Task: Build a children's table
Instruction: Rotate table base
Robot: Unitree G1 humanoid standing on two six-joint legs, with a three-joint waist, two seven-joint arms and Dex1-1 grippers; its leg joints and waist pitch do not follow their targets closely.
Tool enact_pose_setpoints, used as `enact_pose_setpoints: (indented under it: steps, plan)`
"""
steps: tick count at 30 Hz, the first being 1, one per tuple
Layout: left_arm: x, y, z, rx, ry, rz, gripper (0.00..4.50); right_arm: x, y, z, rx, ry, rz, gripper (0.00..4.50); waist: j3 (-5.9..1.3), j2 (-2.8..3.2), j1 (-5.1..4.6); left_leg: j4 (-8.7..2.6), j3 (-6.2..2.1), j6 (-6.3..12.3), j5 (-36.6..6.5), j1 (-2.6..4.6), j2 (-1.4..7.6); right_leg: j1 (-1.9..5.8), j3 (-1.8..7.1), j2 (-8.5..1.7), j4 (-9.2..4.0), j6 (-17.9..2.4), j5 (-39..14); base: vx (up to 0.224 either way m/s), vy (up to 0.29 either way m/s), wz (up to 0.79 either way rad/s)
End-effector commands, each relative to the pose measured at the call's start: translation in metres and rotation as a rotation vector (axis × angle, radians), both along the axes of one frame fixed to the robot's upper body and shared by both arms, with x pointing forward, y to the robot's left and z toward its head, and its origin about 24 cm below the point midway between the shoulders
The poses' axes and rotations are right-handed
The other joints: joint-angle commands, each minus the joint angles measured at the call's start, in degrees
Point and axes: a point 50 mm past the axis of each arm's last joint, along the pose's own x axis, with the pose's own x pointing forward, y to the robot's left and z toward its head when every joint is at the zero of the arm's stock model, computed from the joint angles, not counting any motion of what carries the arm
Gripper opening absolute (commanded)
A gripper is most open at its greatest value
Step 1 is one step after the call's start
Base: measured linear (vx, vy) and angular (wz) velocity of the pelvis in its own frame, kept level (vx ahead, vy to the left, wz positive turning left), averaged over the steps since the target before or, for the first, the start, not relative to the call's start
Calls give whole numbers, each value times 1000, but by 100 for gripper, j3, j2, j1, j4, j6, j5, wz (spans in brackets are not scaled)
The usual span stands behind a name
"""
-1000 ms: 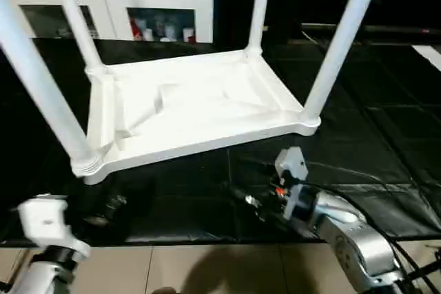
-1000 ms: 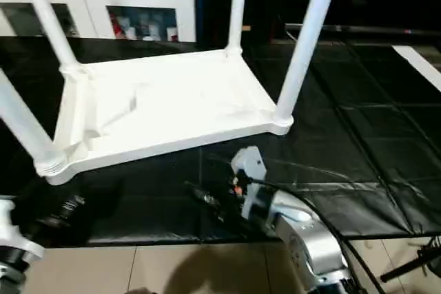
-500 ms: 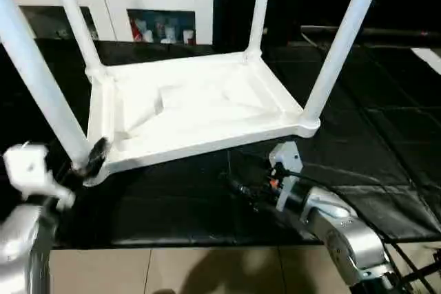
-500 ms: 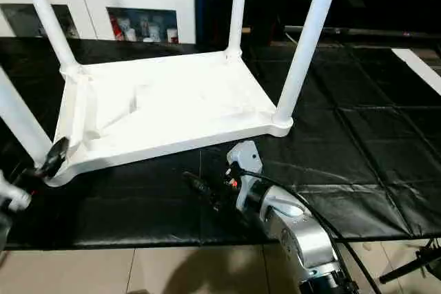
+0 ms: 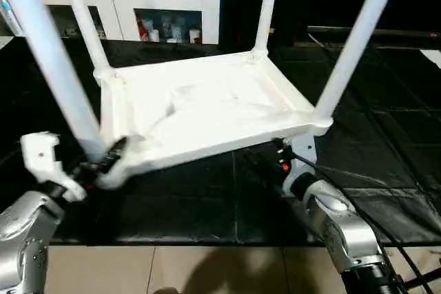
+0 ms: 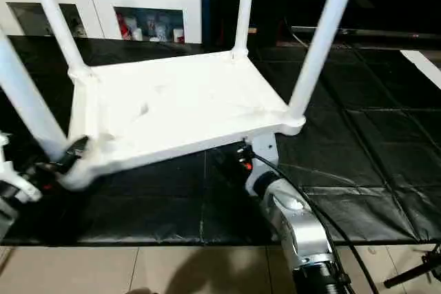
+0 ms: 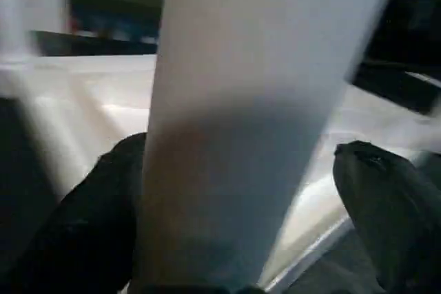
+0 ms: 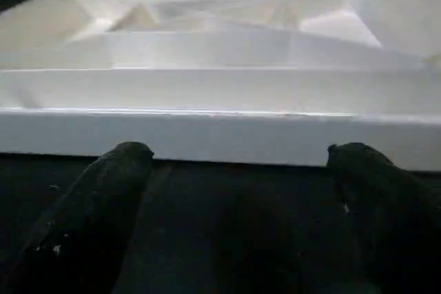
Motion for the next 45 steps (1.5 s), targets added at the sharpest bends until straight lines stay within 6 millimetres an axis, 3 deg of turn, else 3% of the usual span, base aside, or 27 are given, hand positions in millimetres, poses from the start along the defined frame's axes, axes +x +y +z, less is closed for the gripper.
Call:
enact_pose_setpoints:
  steps: [1, 2, 6, 9, 13, 15, 20, 26, 30, 36, 45]
  plan:
    - [-3, -13, 3, -33, 17, -109, 446, 6, -6, 2, -27, -12, -57, 450, -306, 112, -26, -450, -25, -256, -1864, 77, 105, 156, 280, -371, -422, -867, -1275, 0, 0, 0]
    - [-3, -14, 3, -38, 20, -122, 446, 7, -7, 2, -31, -13, -67, 450, -308, 67, -38, -449, -18, -251, -1835, 74, 105, 164, 280, -370, -424, -858, -1284, 0, 0, 0]
    - [-13, -30, 6, -49, 63, -284, 446, 13, -17, 0, -26, 8, -190, 450, -307, 59, -77, -445, -11, -224, -1737, 81, 97, 153, 282, -353, -408, -781, -1352, 0, 0, 0]
    - [-14, -35, 8, -51, 69, -320, 446, 12, -12, 2, -1, 2, -131, 450, -299, 69, -81, -440, -1, -203, -1739, 82, 95, 148, 285, -339, -419, -751, -1332, 0, 0, 0]
    - [-16, -42, 13, -55, 81, -393, 446, 3, 6, 5, 72, 22, 79, 450, -293, 42, -85, -440, 6, -100, -1686, 70, 98, 168, 285, -339, -430, -724, -1355, 0, 0, 0]
    - [-16, -43, 14, -55, 83, -409, 446, 3, 6, 4, 66, 28, 70, 450, -295, 54, -74, -443, 1, -100, -1672, 69, 109, 168, 287, -351, -430, -729, -1379, 0, 0, 0]
    - [-18, -49, 16, -58, 99, -477, 446, 8, -3, -1, -20, 34, -40, 450, -298, 47, -73, -443, 13, -235, -1609, 88, 90, 148, 288, -343, -425, -743, -1444, 0, 0, 0]
    - [-23, -63, 19, -72, 117, -566, 446, 17, -21, 6, -31, -50, -267, 450, -304, 22, -72, -438, 18, -255, -1565, 83, 91, 151, 289, -356, -417, -673, -1424, 0, 0, 0]
    - [-22, -68, 18, -75, 115, -585, 446, 19, -25, 2, -66, -23, -317, 450, -303, 14, -90, -430, 26, -273, -1521, 88, 71, 154, 293, -322, -403, -580, -1373, 0, 0, 0]
    - [-24, -78, 23, -98, 119, -656, 446, 19, -19, -10, -62, 51, -281, 450, -320, -2, -90, -414, 35, -243, -1462, 89, 73, 163, 290, -320, -375, -660, -1113, 0, 0, 0]
    - [-36, -96, 24, -135, 163, -787, 446, 25, 2, -10, 0, 73, -167, 450, -301, -40, -131, -428, 28, -282, -1632, 80, 63, 166, 298, -320, -394, -601, -1477, 0, 0, 0]
